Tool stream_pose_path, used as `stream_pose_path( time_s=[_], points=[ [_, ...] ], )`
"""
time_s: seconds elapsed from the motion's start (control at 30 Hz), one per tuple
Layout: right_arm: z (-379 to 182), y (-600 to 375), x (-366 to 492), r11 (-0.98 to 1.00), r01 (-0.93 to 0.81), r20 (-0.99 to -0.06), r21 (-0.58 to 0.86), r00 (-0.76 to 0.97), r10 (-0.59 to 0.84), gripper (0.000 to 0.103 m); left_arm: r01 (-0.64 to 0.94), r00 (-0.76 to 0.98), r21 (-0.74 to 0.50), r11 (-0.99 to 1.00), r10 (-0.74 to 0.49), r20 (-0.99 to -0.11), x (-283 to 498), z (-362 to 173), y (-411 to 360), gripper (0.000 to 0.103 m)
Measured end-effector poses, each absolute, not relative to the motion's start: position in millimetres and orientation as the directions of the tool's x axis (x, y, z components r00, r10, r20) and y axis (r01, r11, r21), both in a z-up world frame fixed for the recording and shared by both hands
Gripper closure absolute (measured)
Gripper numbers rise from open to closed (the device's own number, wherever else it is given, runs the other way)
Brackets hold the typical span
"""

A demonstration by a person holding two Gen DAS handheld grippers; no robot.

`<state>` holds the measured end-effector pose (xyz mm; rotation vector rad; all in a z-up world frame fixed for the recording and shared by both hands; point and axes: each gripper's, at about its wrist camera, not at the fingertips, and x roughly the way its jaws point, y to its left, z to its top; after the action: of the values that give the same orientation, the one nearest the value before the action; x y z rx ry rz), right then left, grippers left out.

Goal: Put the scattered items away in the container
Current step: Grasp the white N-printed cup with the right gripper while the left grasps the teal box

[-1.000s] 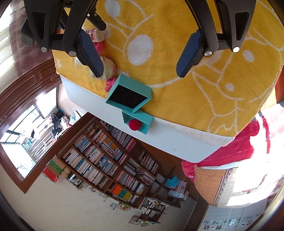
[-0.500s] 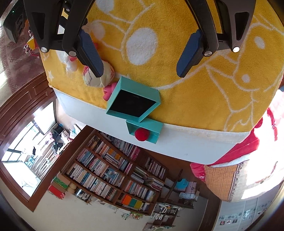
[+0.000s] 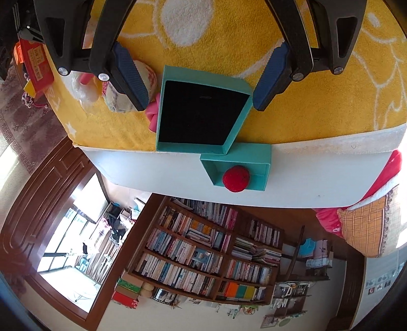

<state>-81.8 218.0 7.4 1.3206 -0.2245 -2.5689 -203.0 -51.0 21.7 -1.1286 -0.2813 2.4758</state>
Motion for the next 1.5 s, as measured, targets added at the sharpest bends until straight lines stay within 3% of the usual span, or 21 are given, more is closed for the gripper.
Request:
stream_pose_path(
  time_s=[0.17,0.27,0.47,0.63,0.7,0.73,0.77,1.07,1.5],
  points=[
    [4,216,-83,-0.959,0.15,-0.783,0.24,-0.554,-0.282,0.056,-0.337,-0.589,-0.33,-0.882,0.47,-0.657,-216,14,-51,0.017],
    [3,216,-84,-0.959,0.149,-0.786,0.241,-0.549,-0.283,0.056,-0.334,-0.593,-0.317,-0.887,0.46,-0.661,-221,8,-53,0.001],
    [1,214,-83,-0.96,0.148,-0.787,0.238,-0.549,-0.28,0.056,-0.347,-0.526,-0.375,-0.859,0.51,-0.681,-232,-2,-49,0.001],
    [-1,215,-84,-0.961,0.149,-0.788,0.235,-0.55,-0.278,0.056,-0.3,-0.502,-0.377,-0.876,0.482,-0.719,-237,-10,-45,0.001],
    [-1,214,-84,-0.962,0.149,-0.788,0.23,-0.552,-0.274,0.056,-0.294,-0.5,-0.375,-0.879,0.476,-0.723,-237,-12,-43,0.003],
    [-1,214,-83,-0.962,0.15,-0.787,0.227,-0.553,-0.272,0.056,-0.302,-0.501,-0.376,-0.876,0.481,-0.719,-235,-10,-41,0.008],
    [-1,215,-84,-0.963,0.151,-0.787,0.225,-0.555,-0.271,0.056,-0.312,-0.496,-0.39,-0.866,0.499,-0.711,-234,-9,-40,0.019],
    [3,220,-80,-0.954,0.149,-0.774,0.259,-0.559,-0.298,0.06,-0.292,-0.56,-0.321,-0.901,0.434,-0.706,-203,9,-31,0.021],
    [30,220,-61,-0.936,0.182,-0.712,0.3,-0.611,-0.347,0.06,-0.296,-0.62,-0.332,-0.895,0.445,-0.646,-142,55,-39,0.021]
  ],
)
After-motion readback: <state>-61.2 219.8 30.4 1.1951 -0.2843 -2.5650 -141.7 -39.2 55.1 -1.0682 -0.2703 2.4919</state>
